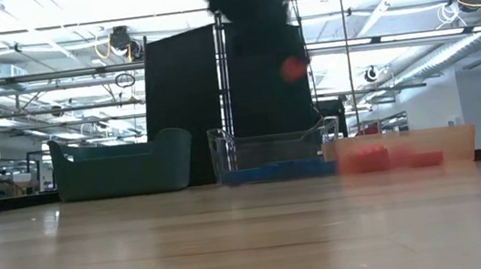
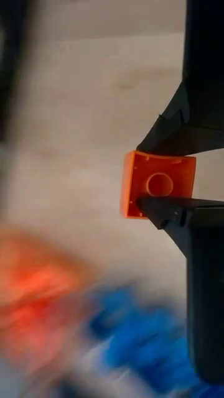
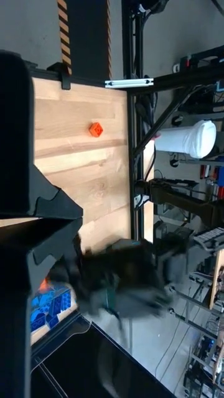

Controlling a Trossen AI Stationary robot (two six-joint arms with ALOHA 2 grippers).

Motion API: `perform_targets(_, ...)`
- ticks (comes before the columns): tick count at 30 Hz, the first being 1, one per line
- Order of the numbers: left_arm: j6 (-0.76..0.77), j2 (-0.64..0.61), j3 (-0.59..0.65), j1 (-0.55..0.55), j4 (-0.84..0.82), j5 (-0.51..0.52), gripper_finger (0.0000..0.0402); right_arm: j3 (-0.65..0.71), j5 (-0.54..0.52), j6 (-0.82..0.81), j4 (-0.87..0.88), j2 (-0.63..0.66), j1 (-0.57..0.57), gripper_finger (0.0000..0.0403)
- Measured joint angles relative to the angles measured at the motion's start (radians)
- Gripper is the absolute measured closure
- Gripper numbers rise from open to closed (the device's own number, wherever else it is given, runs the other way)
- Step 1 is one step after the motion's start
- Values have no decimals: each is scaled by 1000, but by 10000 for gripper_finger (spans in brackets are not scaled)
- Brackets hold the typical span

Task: Sort blocks
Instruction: Put the orange game piece into the orange transparent bin

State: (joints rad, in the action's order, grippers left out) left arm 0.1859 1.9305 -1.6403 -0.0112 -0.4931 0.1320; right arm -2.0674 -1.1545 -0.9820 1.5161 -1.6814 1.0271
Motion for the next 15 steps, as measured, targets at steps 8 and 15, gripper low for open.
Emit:
perform_targets(8, -169, 7, -57, -114, 429, 114, 327, 0, 1, 7, 0, 0, 0, 403)
perform_targets(15, -87, 107, -66, -210, 676, 124, 327, -2, 4, 7, 0, 0, 0, 403)
